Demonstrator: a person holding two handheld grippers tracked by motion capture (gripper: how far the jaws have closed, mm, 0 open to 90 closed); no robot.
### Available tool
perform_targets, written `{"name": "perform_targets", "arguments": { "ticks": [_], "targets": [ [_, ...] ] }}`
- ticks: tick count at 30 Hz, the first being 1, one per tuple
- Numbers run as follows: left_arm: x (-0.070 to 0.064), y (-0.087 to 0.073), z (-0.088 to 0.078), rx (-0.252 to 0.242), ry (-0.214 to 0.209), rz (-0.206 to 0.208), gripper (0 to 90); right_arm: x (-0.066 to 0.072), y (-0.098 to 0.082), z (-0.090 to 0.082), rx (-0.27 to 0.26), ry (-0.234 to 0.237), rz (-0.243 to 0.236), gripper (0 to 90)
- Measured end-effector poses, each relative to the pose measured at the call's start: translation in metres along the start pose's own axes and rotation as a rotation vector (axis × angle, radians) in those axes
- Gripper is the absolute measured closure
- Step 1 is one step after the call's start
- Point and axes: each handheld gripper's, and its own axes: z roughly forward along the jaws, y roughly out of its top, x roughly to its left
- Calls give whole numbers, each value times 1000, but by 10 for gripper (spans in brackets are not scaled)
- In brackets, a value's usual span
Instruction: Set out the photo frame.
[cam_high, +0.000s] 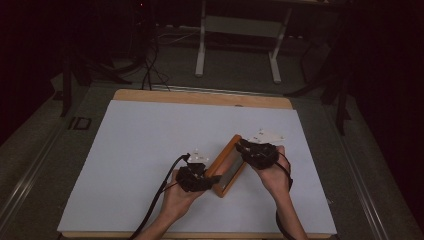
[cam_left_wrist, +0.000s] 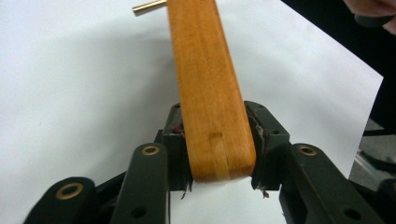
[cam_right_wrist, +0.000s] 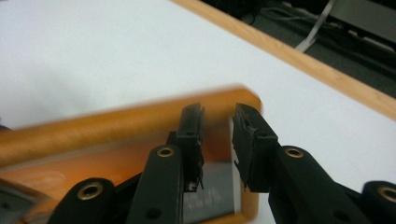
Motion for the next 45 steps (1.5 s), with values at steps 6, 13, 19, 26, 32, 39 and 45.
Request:
{"name": "perform_targets", "arguments": {
  "ticks": [6, 13, 19, 26, 32, 39, 45],
  "targets": [
    [-12, 4, 6, -6, -13, 61, 692, -3, 0, -16, -33, -10, 10, 720],
    [-32, 7, 11, 4, 46, 180, 692, -8, -8, -25, -40, -14, 34, 738],
    [-29, 2, 11, -39, 22, 171, 686, -10, -21, -29, -25, -6, 46, 771],
    [-26, -11, 20, -42, -1, 165, 588, -12, -27, -30, -22, -3, 52, 800],
    [-27, -24, 34, -9, 19, 185, 585, -12, -30, -29, -10, -6, 55, 799],
    [-26, -32, 43, -9, 45, 214, 684, -13, -29, -32, -22, -5, 48, 782],
    [-25, -28, 41, 10, 50, 251, 692, -15, -28, -34, -36, -1, 49, 747]
  ]
}}
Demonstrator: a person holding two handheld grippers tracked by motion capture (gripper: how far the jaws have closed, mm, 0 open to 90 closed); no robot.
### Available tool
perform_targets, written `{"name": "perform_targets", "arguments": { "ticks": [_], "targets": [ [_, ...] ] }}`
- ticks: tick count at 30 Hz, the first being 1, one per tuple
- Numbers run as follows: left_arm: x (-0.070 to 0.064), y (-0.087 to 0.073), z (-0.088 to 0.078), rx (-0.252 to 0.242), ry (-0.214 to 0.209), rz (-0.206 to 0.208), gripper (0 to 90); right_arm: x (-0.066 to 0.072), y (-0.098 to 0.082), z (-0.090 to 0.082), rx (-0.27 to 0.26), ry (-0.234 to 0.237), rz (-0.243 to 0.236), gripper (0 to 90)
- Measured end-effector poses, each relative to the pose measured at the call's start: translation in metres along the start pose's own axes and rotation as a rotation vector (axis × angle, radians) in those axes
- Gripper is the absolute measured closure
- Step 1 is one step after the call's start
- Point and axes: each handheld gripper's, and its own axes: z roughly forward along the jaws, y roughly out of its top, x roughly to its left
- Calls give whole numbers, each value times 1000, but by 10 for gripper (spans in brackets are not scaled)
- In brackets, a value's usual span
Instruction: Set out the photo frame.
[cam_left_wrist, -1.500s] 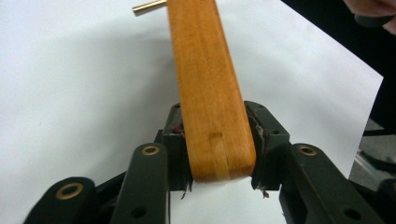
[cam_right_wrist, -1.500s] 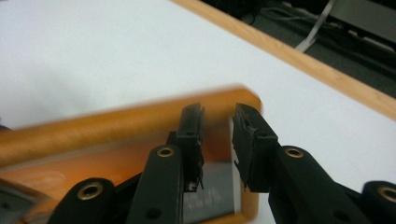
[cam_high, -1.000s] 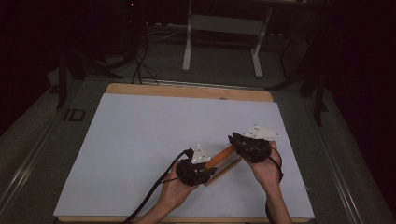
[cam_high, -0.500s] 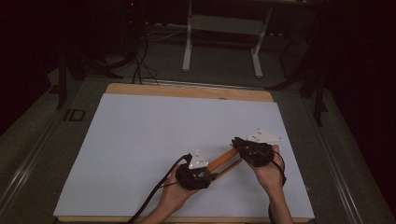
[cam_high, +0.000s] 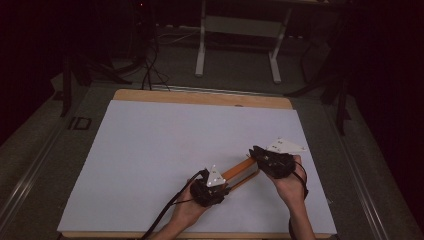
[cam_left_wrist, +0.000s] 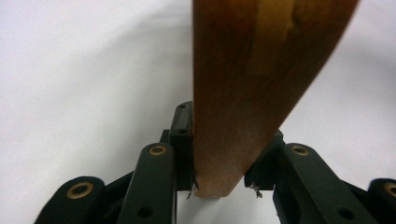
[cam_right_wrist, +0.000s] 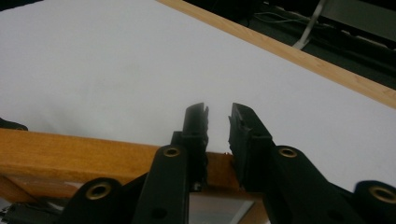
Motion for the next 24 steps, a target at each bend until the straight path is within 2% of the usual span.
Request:
{"name": "perform_targets", "arguments": {
  "ticks": [10, 15, 16, 20, 22, 24],
  "targets": [
    [7, 6, -9, -10, -22, 9, 693, -3, 1, -4, -18, 3, 17, 719],
    [13, 12, -20, -20, -36, 21, 693, -4, 1, -4, -15, 10, 21, 685],
    [14, 14, -26, -16, -37, 46, 693, -5, 1, -5, -14, 9, 23, 683],
    [18, 20, -36, -14, -49, 79, 693, -6, 3, -7, -17, 11, 28, 674],
    [25, 28, -51, -26, -70, 108, 694, -7, 3, -9, -20, 18, 30, 674],
    [27, 31, -56, -32, -78, 113, 694, -7, 4, -9, -21, 20, 28, 673]
  ]
}}
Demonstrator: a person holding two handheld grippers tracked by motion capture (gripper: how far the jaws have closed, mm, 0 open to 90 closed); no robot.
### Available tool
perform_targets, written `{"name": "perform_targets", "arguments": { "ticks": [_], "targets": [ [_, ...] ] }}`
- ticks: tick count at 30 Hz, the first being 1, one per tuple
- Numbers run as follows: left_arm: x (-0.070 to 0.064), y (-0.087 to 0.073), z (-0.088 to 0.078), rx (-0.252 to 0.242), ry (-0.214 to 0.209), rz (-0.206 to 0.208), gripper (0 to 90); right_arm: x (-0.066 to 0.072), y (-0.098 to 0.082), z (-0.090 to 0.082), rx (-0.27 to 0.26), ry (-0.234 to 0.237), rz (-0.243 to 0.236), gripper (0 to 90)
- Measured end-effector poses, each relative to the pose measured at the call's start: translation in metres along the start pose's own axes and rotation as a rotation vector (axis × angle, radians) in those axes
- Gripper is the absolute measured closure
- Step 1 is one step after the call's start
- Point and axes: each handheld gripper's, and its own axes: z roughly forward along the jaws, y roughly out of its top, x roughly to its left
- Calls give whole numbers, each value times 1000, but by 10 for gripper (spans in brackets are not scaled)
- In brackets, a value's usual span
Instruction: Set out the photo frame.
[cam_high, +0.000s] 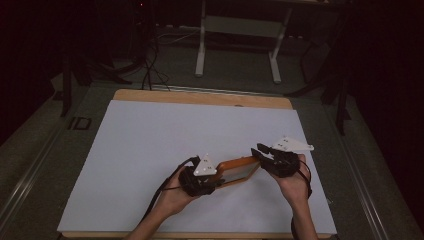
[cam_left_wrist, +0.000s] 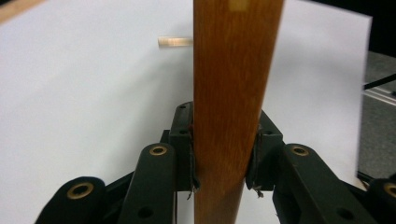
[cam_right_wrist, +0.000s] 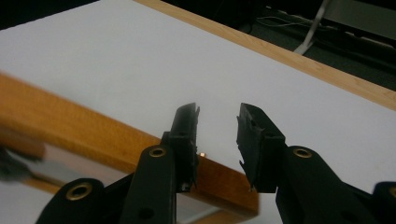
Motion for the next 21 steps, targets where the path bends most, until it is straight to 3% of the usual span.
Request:
{"name": "perform_targets", "arguments": {
  "ticks": [4, 8, 11, 16, 21],
  "targets": [
    [15, 12, -23, -29, -36, 2, 694, 1, 1, 0, 1, 14, -8, 672],
    [25, 20, -36, -36, -27, 10, 694, 4, 2, 0, 4, 26, -34, 671],
    [29, 23, -40, -31, -29, 20, 694, 6, 3, 1, 11, 35, -52, 669],
    [39, 27, -45, -13, -65, 48, 692, 15, 4, 7, 46, 105, -130, 618],
    [46, 28, -43, -25, -67, 47, 688, 20, 5, 9, 50, 146, -174, 563]
  ]
}}
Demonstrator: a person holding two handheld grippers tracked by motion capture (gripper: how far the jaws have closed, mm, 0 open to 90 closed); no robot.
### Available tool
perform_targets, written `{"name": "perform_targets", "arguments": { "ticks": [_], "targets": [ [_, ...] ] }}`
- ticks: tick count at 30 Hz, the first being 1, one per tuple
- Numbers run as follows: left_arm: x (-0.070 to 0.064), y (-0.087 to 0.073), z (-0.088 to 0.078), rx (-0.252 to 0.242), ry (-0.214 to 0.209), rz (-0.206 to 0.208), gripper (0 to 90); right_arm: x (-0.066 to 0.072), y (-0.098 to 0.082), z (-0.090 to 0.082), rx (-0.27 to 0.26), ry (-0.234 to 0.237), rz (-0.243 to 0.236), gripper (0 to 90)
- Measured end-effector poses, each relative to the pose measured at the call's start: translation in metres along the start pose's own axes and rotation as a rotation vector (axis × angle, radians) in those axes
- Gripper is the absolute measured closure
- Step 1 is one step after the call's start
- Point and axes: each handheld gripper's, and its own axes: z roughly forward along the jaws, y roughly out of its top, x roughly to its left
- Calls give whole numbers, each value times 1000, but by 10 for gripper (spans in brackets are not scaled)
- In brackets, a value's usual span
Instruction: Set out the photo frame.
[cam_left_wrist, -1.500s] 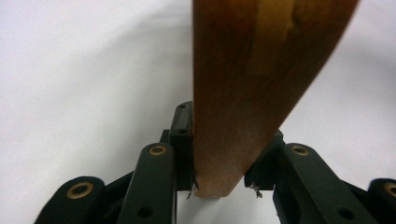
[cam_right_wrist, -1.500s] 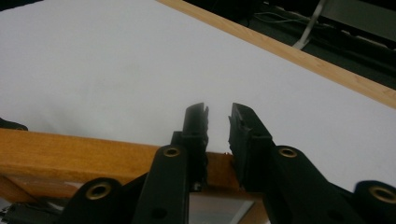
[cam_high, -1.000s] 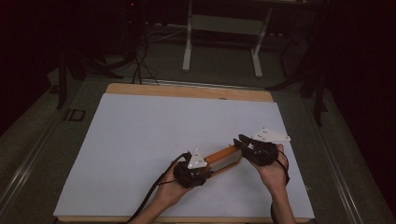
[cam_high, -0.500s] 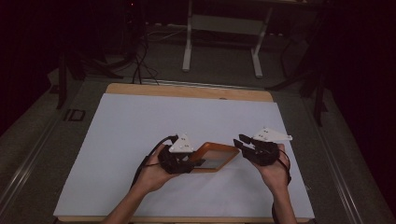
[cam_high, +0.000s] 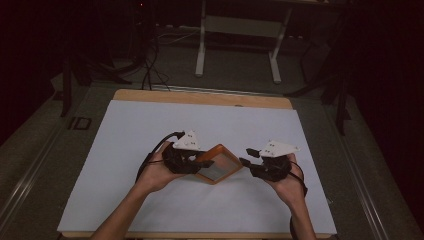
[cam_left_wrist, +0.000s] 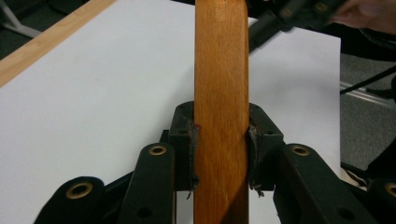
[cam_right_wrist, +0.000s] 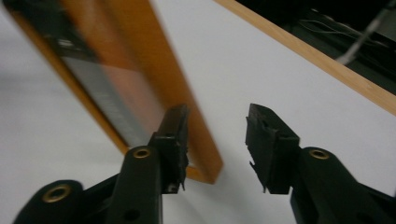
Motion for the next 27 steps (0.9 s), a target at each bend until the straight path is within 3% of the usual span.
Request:
{"name": "perform_targets", "arguments": {
  "ticks": [3, 7, 8, 9, 17, 20, 21, 23, 27],
  "targets": [
    [0, 3, 2, 8, 4, 23, 686, 3, 3, 1, -21, 38, -30, 502],
    [1, 6, 4, 17, 3, 43, 685, 4, 4, 2, -30, 62, -35, 473],
    [1, 9, 6, 23, 0, 61, 684, 4, 5, 5, -34, 100, -38, 433],
    [1, 9, 6, 23, 0, 61, 684, 4, 5, 5, -34, 100, -38, 433],
    [4, 15, 11, 23, -20, 91, 683, 0, 9, 29, -33, 200, -55, 353],
    [4, 15, 13, 17, -43, 104, 683, -1, 9, 32, -34, 208, -61, 353],
    [5, 15, 13, 17, -45, 105, 683, 0, 12, 35, -35, 237, -75, 401],
    [7, 15, 13, 14, -50, 103, 682, 2, 13, 35, -36, 249, -88, 428],
    [9, 14, 12, 14, -54, 95, 661, 3, 13, 31, -31, 236, -104, 527]
  ]
}}
